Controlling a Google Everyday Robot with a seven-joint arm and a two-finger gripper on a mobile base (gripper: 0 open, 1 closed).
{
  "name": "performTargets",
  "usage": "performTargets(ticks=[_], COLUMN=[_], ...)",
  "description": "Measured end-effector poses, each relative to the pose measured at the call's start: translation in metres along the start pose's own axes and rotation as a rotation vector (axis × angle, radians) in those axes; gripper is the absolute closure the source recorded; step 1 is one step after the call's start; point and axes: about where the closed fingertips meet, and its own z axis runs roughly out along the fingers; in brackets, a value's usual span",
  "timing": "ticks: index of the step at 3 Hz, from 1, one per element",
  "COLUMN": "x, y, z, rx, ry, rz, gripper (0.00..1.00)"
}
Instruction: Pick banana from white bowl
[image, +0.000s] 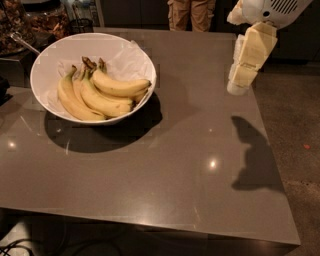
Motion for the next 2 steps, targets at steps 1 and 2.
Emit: performTargets(ticks=[1,2], x=[-0.027,-0.065], y=[-0.005,-0.014], z=[0.003,0.02], rx=[0.019,0.01], ry=[0.005,0.053], rz=[-0.016,-0.066], gripper=[0.0,0.0])
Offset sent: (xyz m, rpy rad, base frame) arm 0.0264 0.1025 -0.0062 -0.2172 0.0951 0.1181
